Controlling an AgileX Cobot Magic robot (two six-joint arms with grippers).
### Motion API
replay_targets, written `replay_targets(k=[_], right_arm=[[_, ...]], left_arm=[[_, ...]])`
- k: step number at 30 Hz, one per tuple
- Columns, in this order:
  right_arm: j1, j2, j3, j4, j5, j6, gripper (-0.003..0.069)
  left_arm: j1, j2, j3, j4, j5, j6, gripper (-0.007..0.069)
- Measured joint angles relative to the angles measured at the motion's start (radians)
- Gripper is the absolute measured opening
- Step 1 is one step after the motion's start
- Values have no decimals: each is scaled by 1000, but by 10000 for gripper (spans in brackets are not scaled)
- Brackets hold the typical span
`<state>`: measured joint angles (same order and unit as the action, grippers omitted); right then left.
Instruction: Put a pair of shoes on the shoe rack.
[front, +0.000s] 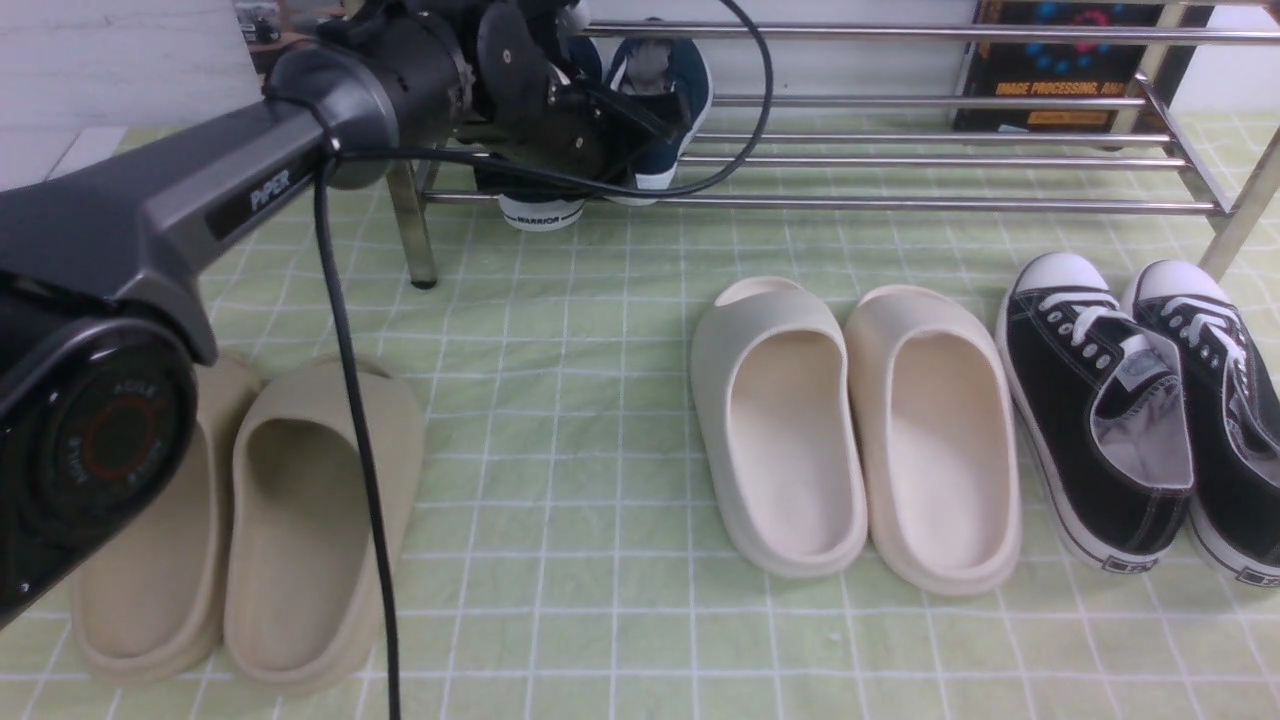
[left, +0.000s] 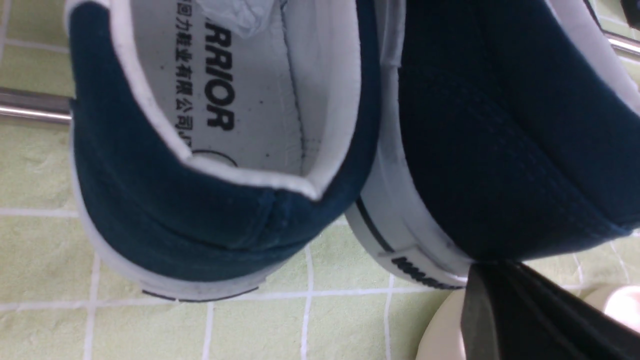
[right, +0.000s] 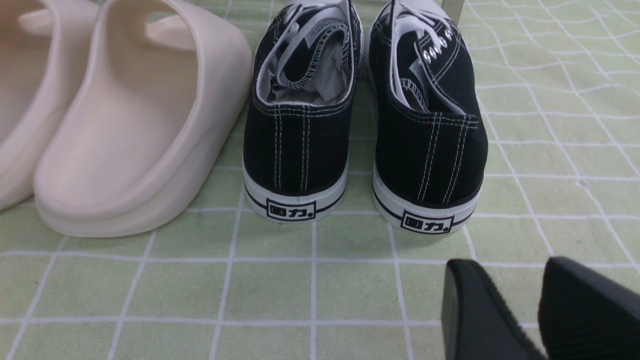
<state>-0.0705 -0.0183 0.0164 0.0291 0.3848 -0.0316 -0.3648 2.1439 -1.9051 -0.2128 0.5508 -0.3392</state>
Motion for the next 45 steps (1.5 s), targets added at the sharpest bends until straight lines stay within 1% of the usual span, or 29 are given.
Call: replay_targets(k=[1, 3, 4, 5, 6, 9, 10, 11, 13, 16, 18, 19, 22, 23, 24, 27, 28, 30, 34, 35, 36, 37, 41, 42, 45], right_arm=[[0, 0, 0, 0, 0, 0, 239], [0, 0, 0, 0, 0, 0, 239], [0, 0, 0, 0, 0, 0, 239], [0, 0, 0, 0, 0, 0, 239], [0, 0, 0, 0, 0, 0, 239], [0, 0, 0, 0, 0, 0, 239], [0, 0, 0, 0, 0, 0, 239], [0, 0, 0, 0, 0, 0, 239], [0, 0, 0, 0, 0, 0, 239], [0, 0, 0, 0, 0, 0, 239], [0, 0, 0, 0, 0, 0, 239], [0, 0, 0, 0, 0, 0, 239], [0, 0, 0, 0, 0, 0, 239], [0, 0, 0, 0, 0, 0, 239], [0, 0, 0, 0, 0, 0, 239], [0, 0, 0, 0, 0, 0, 239], [0, 0, 0, 0, 0, 0, 239], [0, 0, 0, 0, 0, 0, 239], [0, 0, 0, 0, 0, 0, 239], [0, 0, 0, 0, 0, 0, 239], [0, 0, 0, 0, 0, 0, 239], [0, 0, 0, 0, 0, 0, 239], [0, 0, 0, 0, 0, 0, 239], [0, 0, 0, 0, 0, 0, 239], [0, 0, 0, 0, 0, 0, 239]], left_arm=[[0, 0, 0, 1, 2, 0, 18], [0, 0, 0, 8, 14, 0, 74], [0, 0, 0, 8, 16, 0, 80], [0, 0, 0, 11, 30, 0, 116], [0, -10, -1, 24, 62, 0, 176], [0, -45, -19, 52, 154, 0, 272], [0, -49, -23, 58, 161, 0, 281], [0, -91, -41, 85, 220, 7, 309], [0, -145, -60, 126, 271, 15, 317], [0, -226, -70, 179, 314, 19, 303], [0, -340, -72, 265, 352, 21, 246], [0, -348, -72, 272, 357, 22, 235], [0, -496, -72, 364, 393, 22, 132], [0, -505, -73, 374, 395, 22, 126], [0, -562, -74, 406, 419, 22, 78], [0, -682, -77, 480, 491, 25, -3], [0, -689, -76, 485, 502, 25, -13], [0, -777, -36, 539, 554, 25, -13], [0, -912, 118, 566, 581, 11, -13], [0, -978, 219, 566, 580, -8, -13], [0, -978, 219, 566, 578, -11, -13], [0, -1021, 288, 565, 572, -26, -13], [0, -1236, 610, 564, 526, -97, -13], [0, -1245, 622, 563, 524, -100, -13], [0, -1388, 778, 552, 520, -141, -13]])
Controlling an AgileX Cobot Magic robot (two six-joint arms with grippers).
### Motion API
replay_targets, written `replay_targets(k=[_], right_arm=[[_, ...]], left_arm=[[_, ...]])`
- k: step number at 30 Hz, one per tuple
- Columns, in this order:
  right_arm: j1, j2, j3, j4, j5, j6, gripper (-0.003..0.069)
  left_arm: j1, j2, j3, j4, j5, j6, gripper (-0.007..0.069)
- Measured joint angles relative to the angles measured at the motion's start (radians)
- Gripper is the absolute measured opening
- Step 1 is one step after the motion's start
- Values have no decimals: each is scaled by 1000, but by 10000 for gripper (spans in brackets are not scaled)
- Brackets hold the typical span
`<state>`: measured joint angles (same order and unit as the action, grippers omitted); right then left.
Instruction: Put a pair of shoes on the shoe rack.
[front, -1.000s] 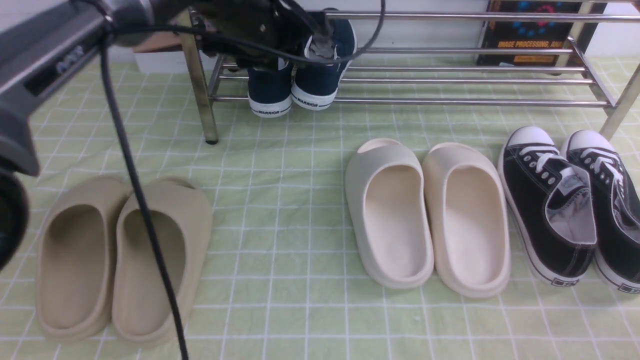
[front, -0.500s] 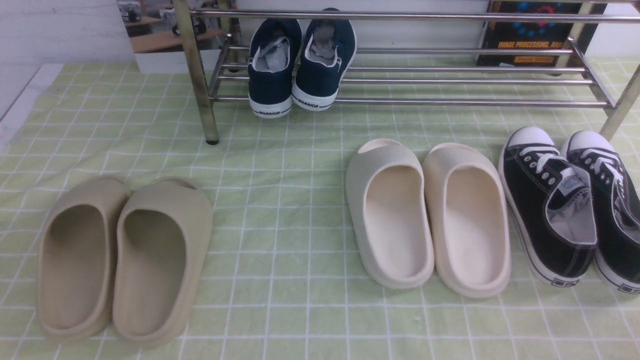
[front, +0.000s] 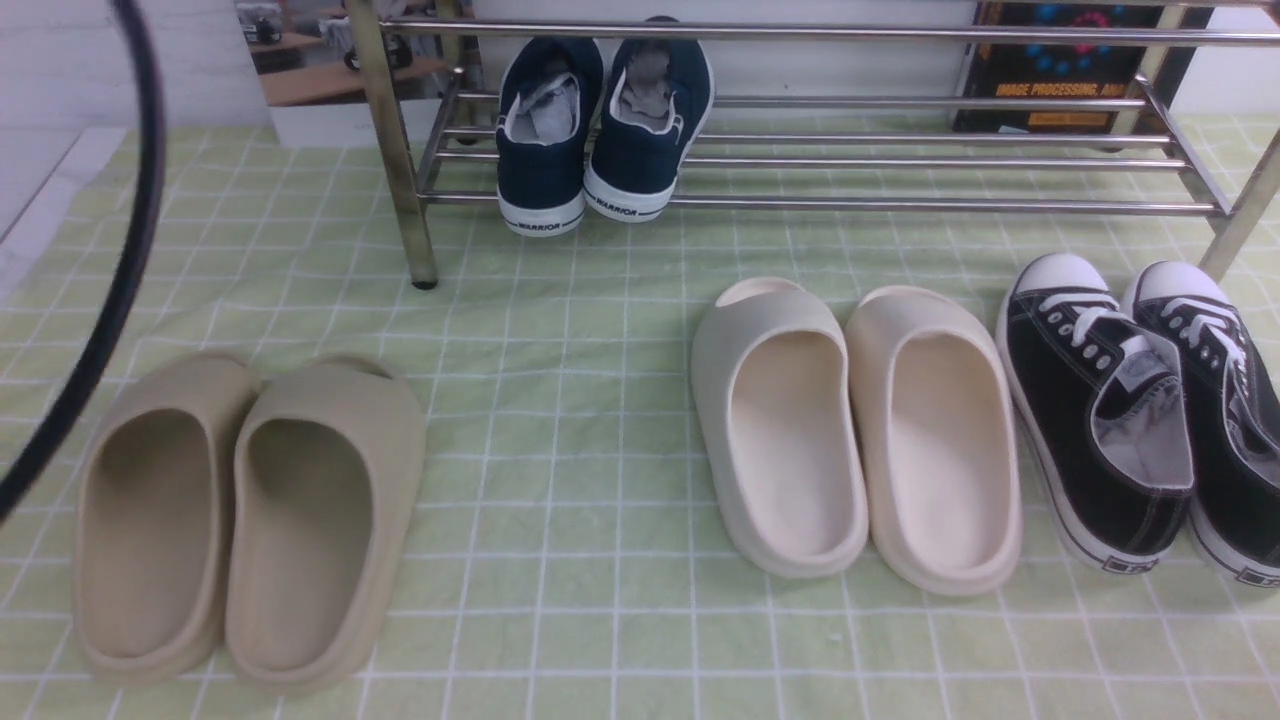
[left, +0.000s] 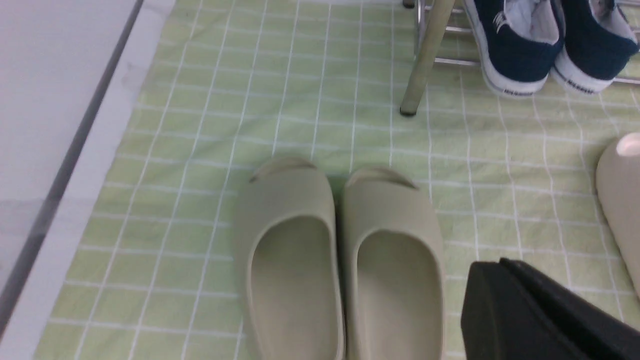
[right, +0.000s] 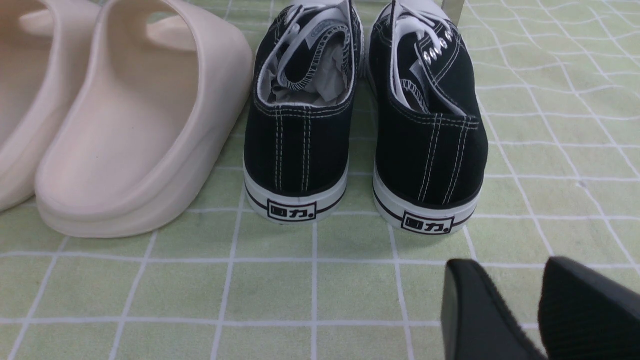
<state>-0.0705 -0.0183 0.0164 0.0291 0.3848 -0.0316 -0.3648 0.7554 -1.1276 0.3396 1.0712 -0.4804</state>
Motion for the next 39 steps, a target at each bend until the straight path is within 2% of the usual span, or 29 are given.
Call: replay_targets(k=[4, 10, 20, 26, 27, 29, 30, 31, 32, 36, 39], right_arm=[[0, 0, 0, 0, 0, 0, 239], [0, 0, 0, 0, 0, 0, 239], [0, 0, 0, 0, 0, 0, 239], [0, 0, 0, -1, 0, 0, 239], [0, 0, 0, -1, 0, 0, 239], [0, 0, 0, -1, 0, 0, 239], [0, 0, 0, -1, 0, 0, 239], [0, 0, 0, -1, 0, 0, 239], [0, 0, 0, -1, 0, 0, 239], [0, 0, 0, -1, 0, 0, 239], [0, 0, 0, -1, 0, 0, 239]], left_arm=[[0, -175, 154, -26, -18, -33, -13], [0, -321, 239, -75, -14, -42, -13], [0, -346, 251, -77, 131, -43, -13], [0, -348, 262, -78, 100, -34, -13], [0, -351, 272, -78, 79, -30, -13], [11, -387, 361, -79, -66, 11, -13], [11, -387, 361, -79, -80, 14, -13], [36, -425, 448, -81, -195, 35, -13], [40, -430, 459, -82, -226, 40, -13], [168, -561, 720, -163, -561, 56, -13], [256, -652, 883, -241, -708, 57, -13]])
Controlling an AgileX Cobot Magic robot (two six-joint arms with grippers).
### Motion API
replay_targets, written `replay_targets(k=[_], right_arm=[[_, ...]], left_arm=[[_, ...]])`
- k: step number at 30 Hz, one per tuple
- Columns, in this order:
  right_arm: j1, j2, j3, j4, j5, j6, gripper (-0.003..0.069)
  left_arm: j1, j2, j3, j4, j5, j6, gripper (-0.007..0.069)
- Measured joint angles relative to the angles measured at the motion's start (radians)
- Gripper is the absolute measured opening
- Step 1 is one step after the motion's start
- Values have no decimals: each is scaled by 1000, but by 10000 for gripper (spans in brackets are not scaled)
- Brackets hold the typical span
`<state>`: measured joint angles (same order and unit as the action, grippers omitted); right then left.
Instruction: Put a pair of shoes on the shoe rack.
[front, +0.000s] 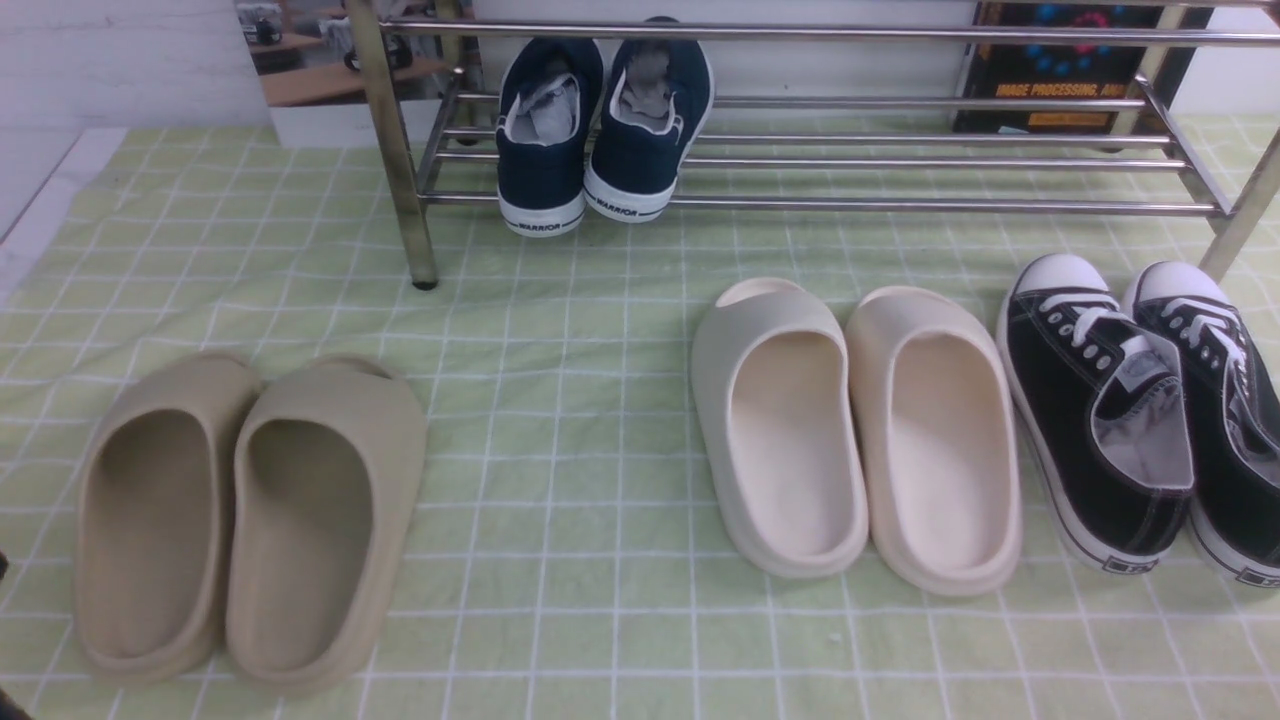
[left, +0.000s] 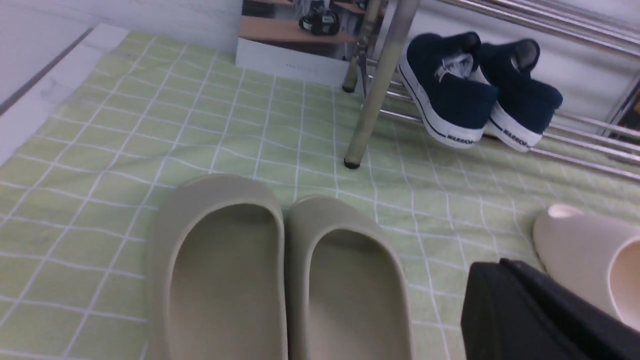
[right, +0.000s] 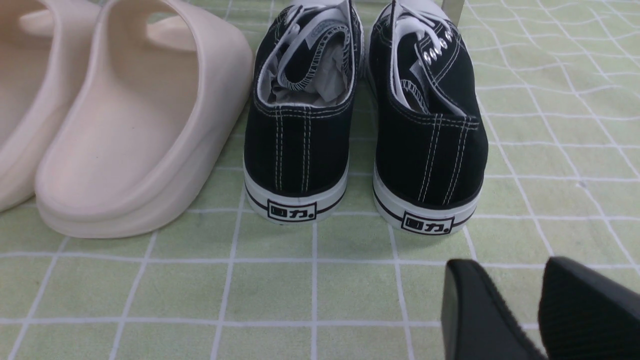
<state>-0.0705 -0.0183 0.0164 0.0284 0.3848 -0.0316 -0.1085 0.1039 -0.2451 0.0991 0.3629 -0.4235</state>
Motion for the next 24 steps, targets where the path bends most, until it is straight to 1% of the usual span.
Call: replay_targets(k=[2, 3, 5, 7, 11, 16, 19, 24], right_arm=[[0, 0, 0, 0, 0, 0, 239], [0, 0, 0, 0, 0, 0, 239], [0, 0, 0, 0, 0, 0, 239], [0, 0, 0, 0, 0, 0, 239], [0, 0, 0, 0, 0, 0, 239], [0, 0, 0, 0, 0, 0, 239], [0, 0, 0, 0, 0, 0, 239], [0, 0, 0, 0, 0, 0, 239]], left_arm=[[63, -67, 84, -41, -60, 2, -13], [63, -67, 91, -45, -63, 2, -13], [111, -107, 157, -75, -83, 7, -13], [134, -115, 208, -84, -96, 29, -13], [140, -115, 264, -84, -99, 70, -13], [141, -115, 273, -84, -96, 115, -13], [141, -115, 273, -84, -65, 167, -13], [141, -115, 274, -88, 4, 175, -13]])
